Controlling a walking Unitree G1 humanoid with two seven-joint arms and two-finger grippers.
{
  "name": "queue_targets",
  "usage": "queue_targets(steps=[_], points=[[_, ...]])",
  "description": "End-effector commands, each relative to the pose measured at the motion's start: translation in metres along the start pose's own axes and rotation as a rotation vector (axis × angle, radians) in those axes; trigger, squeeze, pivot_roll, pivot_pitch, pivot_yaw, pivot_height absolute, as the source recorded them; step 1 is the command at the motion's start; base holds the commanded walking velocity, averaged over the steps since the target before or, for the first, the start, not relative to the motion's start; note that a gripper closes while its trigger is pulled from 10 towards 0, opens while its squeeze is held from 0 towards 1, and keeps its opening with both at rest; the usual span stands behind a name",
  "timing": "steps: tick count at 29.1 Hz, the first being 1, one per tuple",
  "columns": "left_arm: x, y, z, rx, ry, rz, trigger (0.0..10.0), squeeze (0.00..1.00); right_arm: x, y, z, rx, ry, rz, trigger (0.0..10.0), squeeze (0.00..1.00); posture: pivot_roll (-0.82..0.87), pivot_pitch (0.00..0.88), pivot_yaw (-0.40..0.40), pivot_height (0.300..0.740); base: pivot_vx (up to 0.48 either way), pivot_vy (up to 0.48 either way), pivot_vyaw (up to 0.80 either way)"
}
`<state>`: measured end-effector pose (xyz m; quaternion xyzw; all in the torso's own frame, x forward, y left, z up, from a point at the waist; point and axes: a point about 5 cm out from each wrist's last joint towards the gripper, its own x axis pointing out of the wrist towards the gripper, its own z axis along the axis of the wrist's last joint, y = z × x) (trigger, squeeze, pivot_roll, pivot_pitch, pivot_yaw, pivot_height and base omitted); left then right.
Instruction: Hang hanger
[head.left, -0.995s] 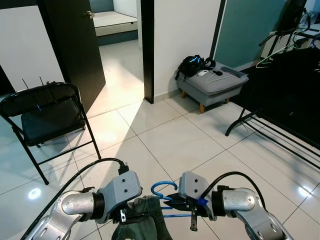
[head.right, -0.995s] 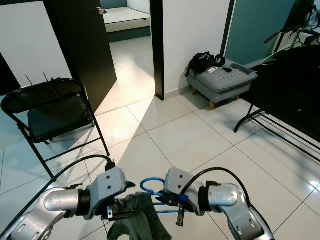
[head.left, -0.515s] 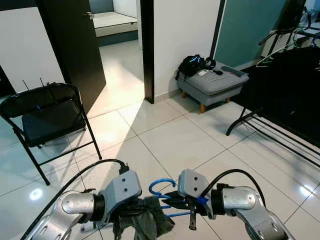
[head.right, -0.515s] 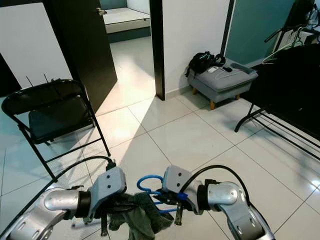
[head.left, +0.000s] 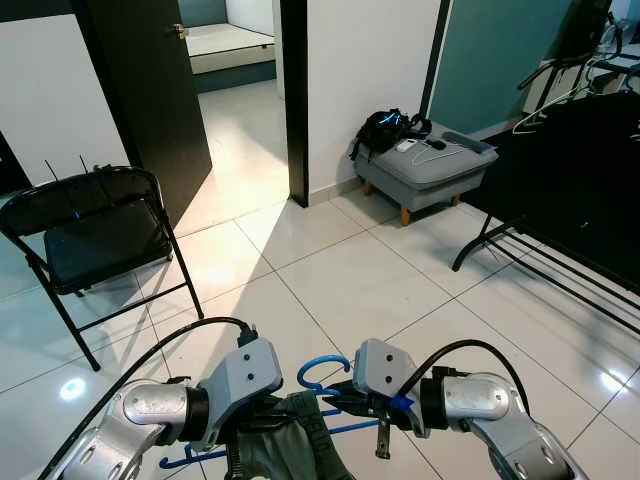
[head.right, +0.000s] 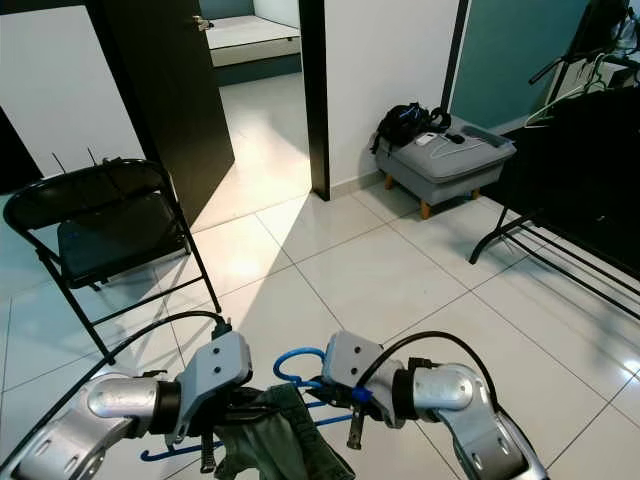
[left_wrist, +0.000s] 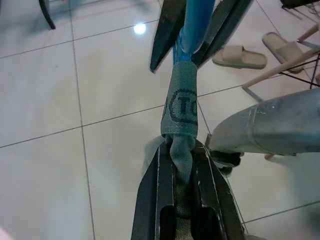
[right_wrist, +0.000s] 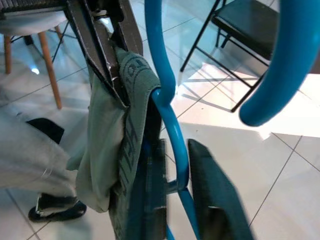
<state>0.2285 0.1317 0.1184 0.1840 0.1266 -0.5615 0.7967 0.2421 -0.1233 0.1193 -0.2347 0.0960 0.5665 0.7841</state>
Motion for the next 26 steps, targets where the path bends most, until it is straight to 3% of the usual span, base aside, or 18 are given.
queue_targets(steps=[1,7,12,15,18,20,26], points=[[-0.003,0.003,0.005,0.022,-0.001,0.001,0.0,0.00,0.002,-0.003,-0.003,0.029,0.000,-0.024,10.0,1.00,0.04,0.000,0.038,0.735,0.000,0.000,0.00],[-0.005,0.007,0.005,0.025,0.002,0.018,0.0,0.00,-0.002,-0.008,-0.011,0.078,0.003,-0.076,10.0,1.00,0.04,0.000,0.038,0.735,0.000,0.000,0.00],[-0.022,0.022,-0.001,0.011,0.027,0.107,0.0,0.00,-0.021,-0.020,-0.025,0.189,-0.030,-0.224,10.0,1.00,0.03,0.000,0.035,0.735,0.000,0.000,0.00],[-0.022,0.022,-0.001,0.011,0.027,0.107,0.0,0.00,-0.021,-0.020,-0.025,0.189,-0.030,-0.224,10.0,1.00,0.03,0.000,0.035,0.735,0.000,0.000,0.00],[-0.033,0.029,-0.003,0.010,0.047,0.150,0.0,0.00,-0.036,-0.028,-0.031,0.259,-0.071,-0.304,10.0,1.00,0.03,0.000,0.032,0.735,0.000,0.000,0.00],[-0.048,0.038,-0.003,0.018,0.065,0.205,0.0,0.00,-0.057,-0.035,-0.038,0.379,-0.155,-0.394,10.0,1.00,0.03,0.000,0.030,0.735,0.000,0.000,0.00],[-0.055,0.043,0.001,0.025,0.053,0.236,0.0,0.00,-0.067,-0.031,-0.047,0.466,-0.191,-0.403,10.0,1.00,0.03,0.000,0.031,0.735,0.000,0.000,0.00]])
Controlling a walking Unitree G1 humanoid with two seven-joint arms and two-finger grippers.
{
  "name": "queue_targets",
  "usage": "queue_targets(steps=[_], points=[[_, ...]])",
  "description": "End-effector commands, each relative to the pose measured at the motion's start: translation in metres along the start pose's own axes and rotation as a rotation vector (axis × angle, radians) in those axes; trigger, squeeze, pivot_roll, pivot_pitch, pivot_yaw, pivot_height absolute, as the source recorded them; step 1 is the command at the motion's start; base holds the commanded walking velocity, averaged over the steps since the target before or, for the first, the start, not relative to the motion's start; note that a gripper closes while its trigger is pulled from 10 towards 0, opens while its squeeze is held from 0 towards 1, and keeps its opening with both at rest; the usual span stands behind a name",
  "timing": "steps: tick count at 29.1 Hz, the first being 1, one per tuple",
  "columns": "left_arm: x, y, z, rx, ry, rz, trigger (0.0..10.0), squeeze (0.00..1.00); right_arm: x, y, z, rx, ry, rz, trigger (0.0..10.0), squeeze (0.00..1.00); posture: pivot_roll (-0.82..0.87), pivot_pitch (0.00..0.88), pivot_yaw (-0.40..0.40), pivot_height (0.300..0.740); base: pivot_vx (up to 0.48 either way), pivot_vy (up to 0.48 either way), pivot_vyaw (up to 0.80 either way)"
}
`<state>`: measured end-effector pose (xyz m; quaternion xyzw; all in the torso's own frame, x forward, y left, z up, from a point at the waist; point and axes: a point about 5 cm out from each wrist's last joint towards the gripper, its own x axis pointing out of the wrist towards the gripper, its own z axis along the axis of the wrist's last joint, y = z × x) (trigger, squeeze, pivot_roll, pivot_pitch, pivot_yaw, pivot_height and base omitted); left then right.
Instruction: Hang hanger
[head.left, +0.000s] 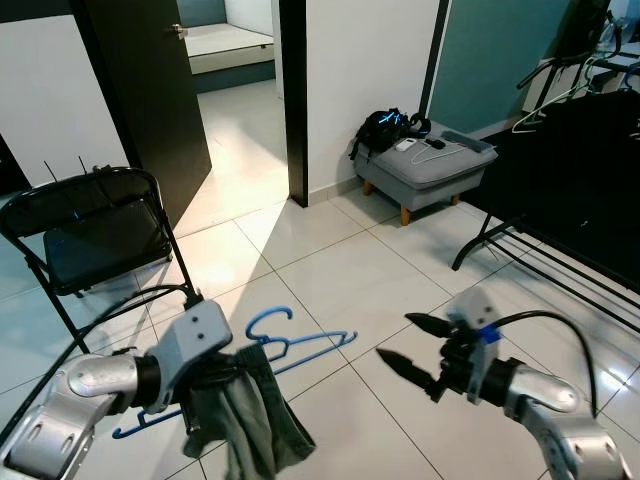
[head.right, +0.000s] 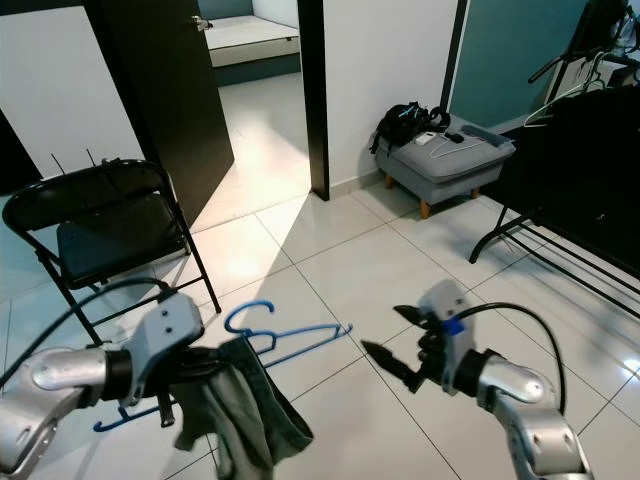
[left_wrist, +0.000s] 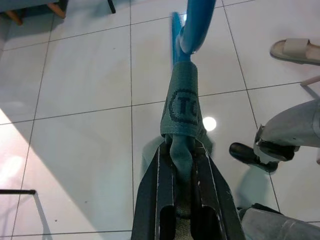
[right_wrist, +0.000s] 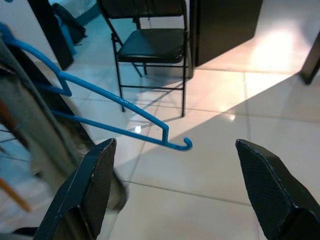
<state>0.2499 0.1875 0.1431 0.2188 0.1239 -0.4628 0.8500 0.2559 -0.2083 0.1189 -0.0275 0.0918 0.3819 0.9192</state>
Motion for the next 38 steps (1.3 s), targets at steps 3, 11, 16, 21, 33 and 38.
queue_targets(steps=[3,11,16,21,33,38], points=[[-0.005,0.006,0.022,0.016,-0.085,0.013,0.0,0.00,-0.017,0.013,-0.034,0.181,0.062,0.068,10.0,0.00,0.03,0.000,0.034,0.735,0.000,0.000,0.00],[-0.003,0.008,0.049,0.018,-0.215,0.020,0.0,0.00,-0.029,0.019,-0.062,0.328,0.078,0.035,10.0,0.00,0.03,0.000,0.041,0.735,0.000,0.000,0.00],[-0.003,0.007,0.076,-0.011,-0.371,-0.001,0.0,0.00,-0.028,0.014,-0.066,0.434,-0.001,-0.041,10.0,0.00,0.04,0.000,0.042,0.735,0.000,0.000,0.00],[-0.005,0.005,0.091,-0.030,-0.458,-0.024,0.0,0.00,-0.026,0.014,-0.063,0.497,-0.072,-0.032,10.0,0.00,0.04,0.000,0.041,0.735,0.000,0.000,0.00],[-0.020,0.004,0.123,-0.044,-0.620,-0.054,0.0,0.00,-0.029,0.009,-0.059,0.608,-0.177,-0.021,10.0,0.00,0.04,0.000,0.036,0.735,0.000,0.000,0.00],[-0.025,0.003,0.133,-0.038,-0.656,-0.060,0.0,0.00,-0.026,0.014,-0.064,0.617,-0.144,0.003,10.0,0.00,0.05,0.000,0.035,0.735,0.000,0.000,0.00]])
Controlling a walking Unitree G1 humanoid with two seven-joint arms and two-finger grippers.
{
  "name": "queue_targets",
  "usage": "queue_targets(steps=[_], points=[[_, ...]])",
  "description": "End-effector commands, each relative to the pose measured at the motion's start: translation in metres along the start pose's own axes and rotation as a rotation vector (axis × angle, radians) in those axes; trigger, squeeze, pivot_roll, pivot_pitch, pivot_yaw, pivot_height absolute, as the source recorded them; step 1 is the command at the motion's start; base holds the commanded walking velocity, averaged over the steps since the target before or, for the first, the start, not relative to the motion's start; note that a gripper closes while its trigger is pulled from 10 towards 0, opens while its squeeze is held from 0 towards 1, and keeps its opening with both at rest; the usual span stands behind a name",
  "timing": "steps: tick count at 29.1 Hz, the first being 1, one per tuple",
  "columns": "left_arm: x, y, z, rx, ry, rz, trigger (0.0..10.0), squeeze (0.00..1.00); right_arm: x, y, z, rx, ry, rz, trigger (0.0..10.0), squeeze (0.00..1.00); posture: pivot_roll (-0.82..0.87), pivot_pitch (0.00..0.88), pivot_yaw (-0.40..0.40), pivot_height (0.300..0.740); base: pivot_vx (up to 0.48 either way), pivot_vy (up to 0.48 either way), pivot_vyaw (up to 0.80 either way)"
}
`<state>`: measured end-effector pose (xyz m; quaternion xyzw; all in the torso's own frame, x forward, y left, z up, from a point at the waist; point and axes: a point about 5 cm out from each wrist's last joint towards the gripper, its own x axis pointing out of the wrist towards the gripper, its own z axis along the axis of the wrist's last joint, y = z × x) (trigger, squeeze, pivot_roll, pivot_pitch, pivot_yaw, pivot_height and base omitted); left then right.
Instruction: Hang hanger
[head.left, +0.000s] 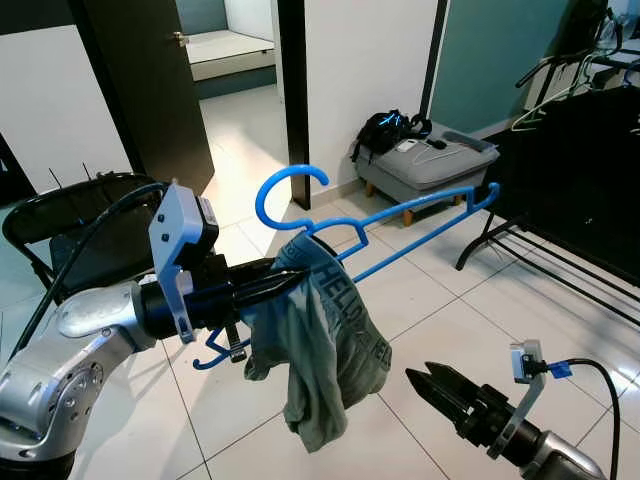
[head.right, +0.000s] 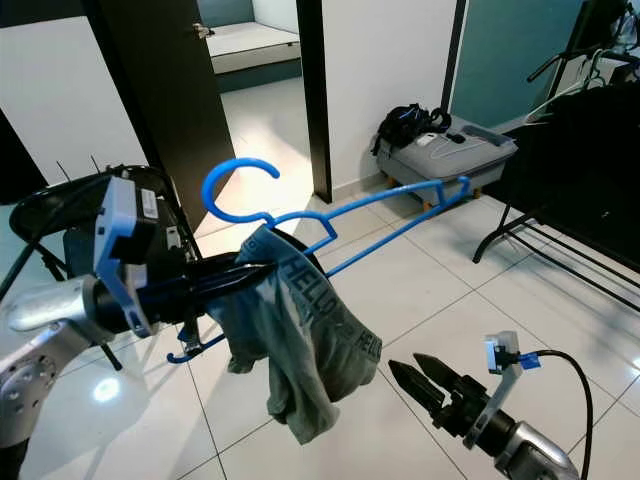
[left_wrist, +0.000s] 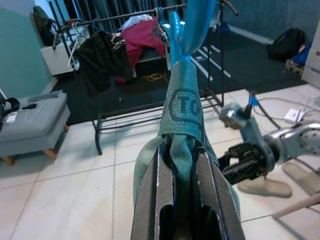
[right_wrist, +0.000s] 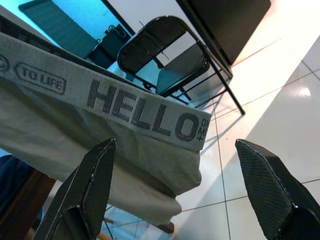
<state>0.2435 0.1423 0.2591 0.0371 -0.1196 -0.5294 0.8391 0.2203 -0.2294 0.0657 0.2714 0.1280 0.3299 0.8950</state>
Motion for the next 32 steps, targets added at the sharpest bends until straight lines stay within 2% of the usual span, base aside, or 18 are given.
queue_targets(steps=[1,3,5,16,19,20,26,27,28,29,30,31,32], points=[[0.002,-0.002,0.016,0.026,-0.052,-0.011,0.0,0.00,0.003,0.002,-0.006,0.028,0.018,0.018,10.0,0.00,0.05,0.000,0.035,0.735,0.000,0.000,0.00],[0.002,-0.002,0.016,0.026,-0.052,-0.011,0.0,0.00,0.003,0.002,-0.006,0.028,0.018,0.018,10.0,0.00,0.05,0.000,0.035,0.735,0.000,0.000,0.00],[0.004,-0.005,0.027,0.026,-0.087,-0.031,0.0,0.00,0.006,0.004,-0.001,0.044,-0.007,0.049,10.0,0.00,0.05,0.000,0.036,0.735,0.000,0.000,0.00],[0.006,-0.007,0.037,0.025,-0.113,-0.043,0.0,0.00,0.011,0.008,-0.002,0.074,0.003,0.101,10.0,0.00,0.06,0.000,0.032,0.735,0.000,0.000,0.00],[0.007,-0.008,0.040,0.019,-0.125,-0.044,0.0,0.00,0.013,0.016,-0.002,0.099,0.013,0.162,10.0,0.00,0.06,0.000,0.032,0.735,0.000,0.000,0.00],[0.007,-0.008,0.041,0.018,-0.125,-0.042,0.0,0.00,0.013,0.021,-0.002,0.114,0.019,0.207,0.0,0.00,0.06,0.000,0.031,0.735,0.000,0.000,0.00],[0.008,-0.009,0.043,0.018,-0.131,-0.044,0.0,0.00,0.013,0.028,-0.003,0.129,0.038,0.267,0.0,0.00,0.06,0.000,0.035,0.735,0.000,0.000,0.00],[0.008,-0.009,0.043,0.018,-0.134,-0.045,0.0,0.00,0.012,0.027,-0.003,0.123,0.042,0.261,3.3,0.00,0.06,0.000,0.035,0.735,0.000,0.000,0.00],[0.009,-0.010,0.044,0.017,-0.138,-0.048,0.0,0.00,0.013,0.026,-0.004,0.114,0.045,0.248,4.9,0.00,0.06,0.000,0.035,0.735,0.000,0.000,0.00],[0.009,-0.010,0.045,0.018,-0.140,-0.049,0.0,0.00,0.013,0.024,-0.003,0.104,0.046,0.237,8.6,0.00,0.06,0.000,0.034,0.735,0.000,0.000,0.00],[0.009,-0.010,0.045,0.018,-0.140,-0.049,0.0,0.00,0.013,0.024,-0.003,0.104,0.046,0.237,8.6,0.00,0.06,0.000,0.034,0.735,0.000,0.000,0.00],[0.009,-0.010,0.046,0.018,-0.142,-0.050,0.0,0.00,0.013,0.023,-0.003,0.093,0.047,0.225,10.0,0.00,0.06,0.000,0.032,0.735,0.000,0.000,0.00],[0.009,-0.010,0.047,0.019,-0.143,-0.050,0.0,0.00,0.013,0.022,-0.002,0.089,0.047,0.219,10.0,0.00,0.06,0.000,0.032,0.735,0.000,0.000,0.00]])
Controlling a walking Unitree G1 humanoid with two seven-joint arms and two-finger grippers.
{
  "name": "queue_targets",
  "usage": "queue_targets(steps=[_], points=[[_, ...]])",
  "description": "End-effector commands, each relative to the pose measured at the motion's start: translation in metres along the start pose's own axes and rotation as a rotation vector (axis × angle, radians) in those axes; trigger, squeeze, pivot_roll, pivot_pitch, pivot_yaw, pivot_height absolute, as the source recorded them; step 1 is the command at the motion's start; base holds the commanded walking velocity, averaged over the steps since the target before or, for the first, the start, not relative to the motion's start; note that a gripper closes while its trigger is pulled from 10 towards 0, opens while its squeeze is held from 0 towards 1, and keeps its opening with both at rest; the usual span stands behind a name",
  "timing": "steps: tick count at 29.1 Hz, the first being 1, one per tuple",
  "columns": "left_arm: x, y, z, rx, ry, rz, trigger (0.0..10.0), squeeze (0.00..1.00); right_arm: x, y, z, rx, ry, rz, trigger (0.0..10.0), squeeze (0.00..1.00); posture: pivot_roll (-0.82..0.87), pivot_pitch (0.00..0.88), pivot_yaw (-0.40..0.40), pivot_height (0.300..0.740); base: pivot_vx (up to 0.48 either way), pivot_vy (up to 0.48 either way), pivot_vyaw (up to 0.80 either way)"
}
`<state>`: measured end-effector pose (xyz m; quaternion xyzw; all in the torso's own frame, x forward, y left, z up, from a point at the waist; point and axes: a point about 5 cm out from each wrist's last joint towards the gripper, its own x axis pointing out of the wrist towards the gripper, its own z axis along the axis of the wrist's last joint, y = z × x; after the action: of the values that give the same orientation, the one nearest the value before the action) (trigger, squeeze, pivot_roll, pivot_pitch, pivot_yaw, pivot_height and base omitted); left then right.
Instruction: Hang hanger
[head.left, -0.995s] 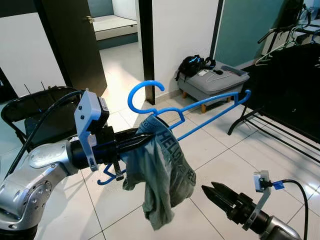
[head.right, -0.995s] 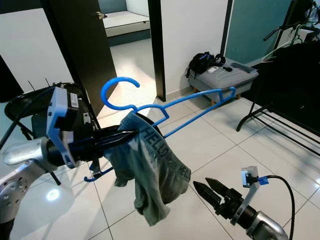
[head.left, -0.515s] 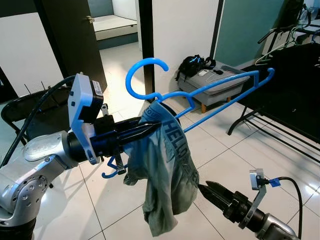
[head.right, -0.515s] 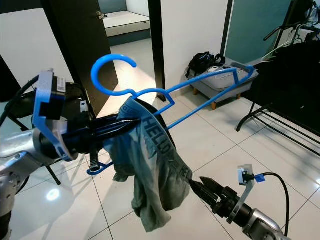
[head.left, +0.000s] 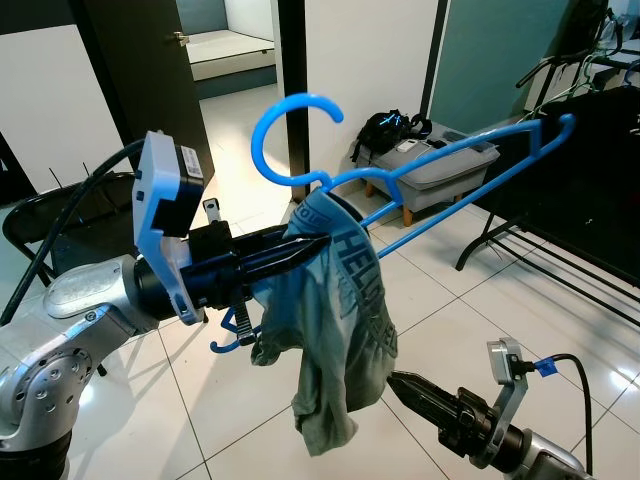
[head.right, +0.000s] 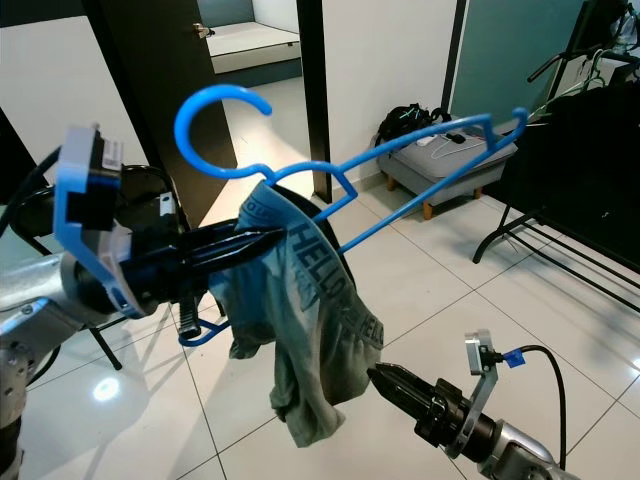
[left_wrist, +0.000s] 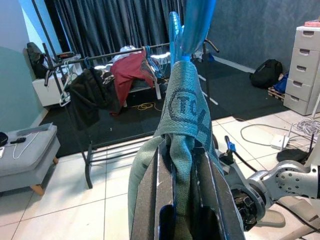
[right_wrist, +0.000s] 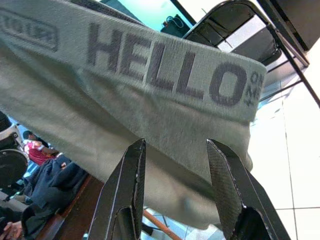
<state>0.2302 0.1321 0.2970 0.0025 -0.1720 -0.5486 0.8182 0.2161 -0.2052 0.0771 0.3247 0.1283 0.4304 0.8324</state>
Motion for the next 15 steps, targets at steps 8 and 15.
queue_targets(steps=[8,15], points=[[0.001,-0.003,0.009,0.023,-0.018,-0.014,0.0,0.00,-0.002,-0.005,0.004,-0.013,-0.005,-0.037,10.0,1.00,0.06,0.000,0.030,0.735,0.000,0.000,0.00],[0.002,-0.004,0.011,0.020,-0.021,-0.020,0.0,0.00,-0.010,-0.005,0.004,-0.041,0.032,-0.060,10.0,0.00,0.06,0.000,0.030,0.735,0.000,0.000,0.00]])
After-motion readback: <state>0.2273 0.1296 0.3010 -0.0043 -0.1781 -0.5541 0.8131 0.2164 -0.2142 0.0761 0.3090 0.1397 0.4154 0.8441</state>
